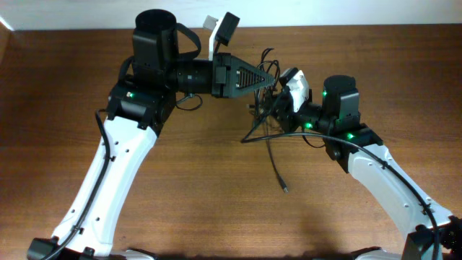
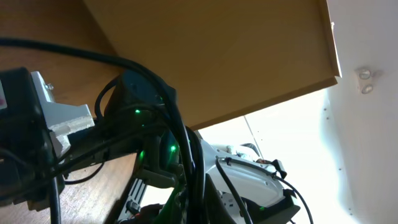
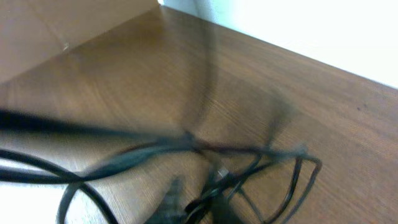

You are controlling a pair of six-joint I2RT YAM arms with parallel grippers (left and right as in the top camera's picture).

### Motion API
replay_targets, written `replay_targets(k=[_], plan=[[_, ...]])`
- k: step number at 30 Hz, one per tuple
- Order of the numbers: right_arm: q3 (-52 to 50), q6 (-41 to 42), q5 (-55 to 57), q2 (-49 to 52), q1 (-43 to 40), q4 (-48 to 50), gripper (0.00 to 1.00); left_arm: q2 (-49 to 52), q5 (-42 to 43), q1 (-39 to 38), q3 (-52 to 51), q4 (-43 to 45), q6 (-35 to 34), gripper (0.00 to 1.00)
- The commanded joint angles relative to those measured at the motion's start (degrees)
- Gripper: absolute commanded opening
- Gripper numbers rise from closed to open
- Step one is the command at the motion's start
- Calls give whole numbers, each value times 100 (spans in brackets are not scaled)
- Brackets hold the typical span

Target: Untangle cables

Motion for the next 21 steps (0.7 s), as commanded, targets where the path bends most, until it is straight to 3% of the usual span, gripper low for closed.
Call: replay_targets(k=[1,7,11,17,21], plan=[[13,68,496,22,26,42,4,13,168,-17,55,50,-11,0],[13,400,-120,-42,20,555,4,15,55,376,55,44,321,0],[13,710,-1049,-302,20,1292,4,15,-890,828,52,-592,1132,0],[13,713,-1231,-916,-133,1709,4,15,-3764,1200,50,-3032,2415,0],[13,713,-1228,-1095,-361,1803,4,15,-6120,1200,50,-3978,2435,0]])
